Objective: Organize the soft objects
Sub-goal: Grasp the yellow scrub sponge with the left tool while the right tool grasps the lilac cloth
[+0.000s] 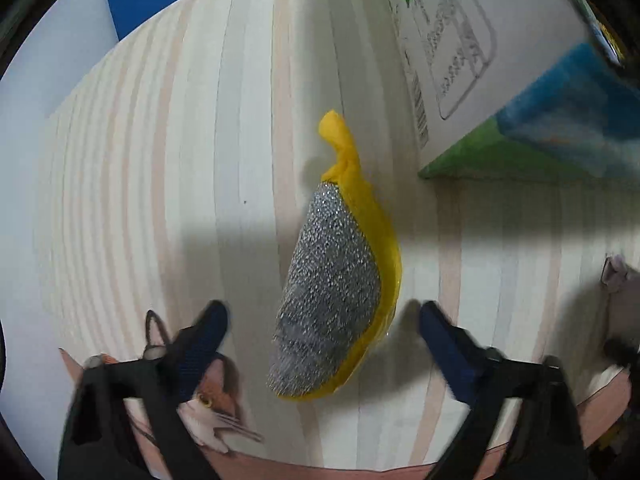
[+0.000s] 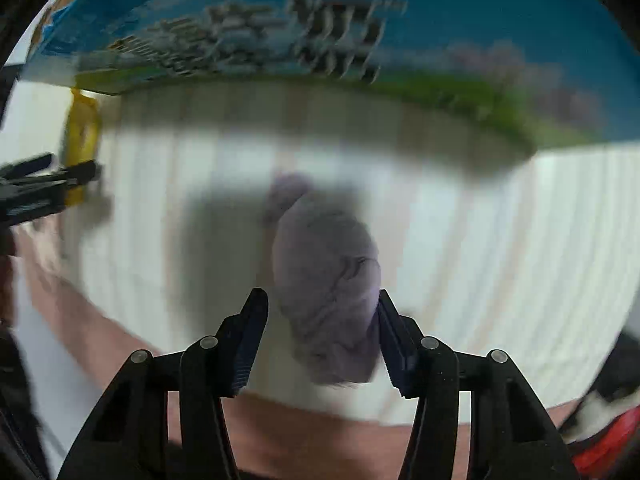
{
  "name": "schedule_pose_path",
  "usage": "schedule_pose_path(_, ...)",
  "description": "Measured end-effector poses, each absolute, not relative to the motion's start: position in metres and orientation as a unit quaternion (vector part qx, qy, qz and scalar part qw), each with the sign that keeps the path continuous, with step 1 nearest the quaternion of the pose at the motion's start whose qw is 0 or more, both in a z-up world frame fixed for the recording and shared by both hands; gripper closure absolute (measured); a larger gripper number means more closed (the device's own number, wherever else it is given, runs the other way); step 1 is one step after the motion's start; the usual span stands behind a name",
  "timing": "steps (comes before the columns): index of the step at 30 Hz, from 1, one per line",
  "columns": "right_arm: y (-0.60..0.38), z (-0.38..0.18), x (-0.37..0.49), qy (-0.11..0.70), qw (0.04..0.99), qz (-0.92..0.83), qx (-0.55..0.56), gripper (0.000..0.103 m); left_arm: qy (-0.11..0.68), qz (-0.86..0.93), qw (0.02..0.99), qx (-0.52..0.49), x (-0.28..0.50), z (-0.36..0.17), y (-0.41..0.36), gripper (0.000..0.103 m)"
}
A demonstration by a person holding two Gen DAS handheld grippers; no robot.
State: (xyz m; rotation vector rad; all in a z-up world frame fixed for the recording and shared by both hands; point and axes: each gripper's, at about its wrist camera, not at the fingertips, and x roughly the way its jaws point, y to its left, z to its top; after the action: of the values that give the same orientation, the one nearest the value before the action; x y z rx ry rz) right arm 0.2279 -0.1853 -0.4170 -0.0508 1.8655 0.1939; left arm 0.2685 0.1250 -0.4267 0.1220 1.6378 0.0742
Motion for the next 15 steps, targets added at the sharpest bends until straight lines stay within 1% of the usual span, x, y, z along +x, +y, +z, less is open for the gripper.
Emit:
schedule_pose_path(1,-0.186,-0.418,0.225,0.805,0.588,0.081,-0.008,0.047,0.730,0.030,0.681,0.034,0.267,-0.426,0.129,0.039)
schedule_pose_path(2,-0.188,-0.418,0.221,0.806,0.586,0.079,0.009,0.047,0.732,0.029,0.681,0.017,0.264,-0.426,0.133,0.046)
schedule_pose_path(6,-0.185,-0.423,0.209,0.803,0.592,0.064,0.009,0.047,0.729,0.040,0.684,0.000,0.249,-0.427,0.142,0.047)
schedule_pose_path(8,-0.177,-0.425,0.207,0.802,0.594,0.059,0.008,0.059,0.734,0.044,0.678,-0.016,0.237,-0.428,0.144,0.048)
schedule_pose_path(9,-0.172,-0.428,0.202,0.802,0.595,0.055,0.003,0.061,0.738,0.042,0.673,-0.026,0.228,-0.429,0.144,0.048)
schedule_pose_path(15,-0.181,-0.422,0.177,0.805,0.591,0.053,0.023,0.063,0.757,0.015,0.648,-0.078,0.168,-0.427,0.113,0.048)
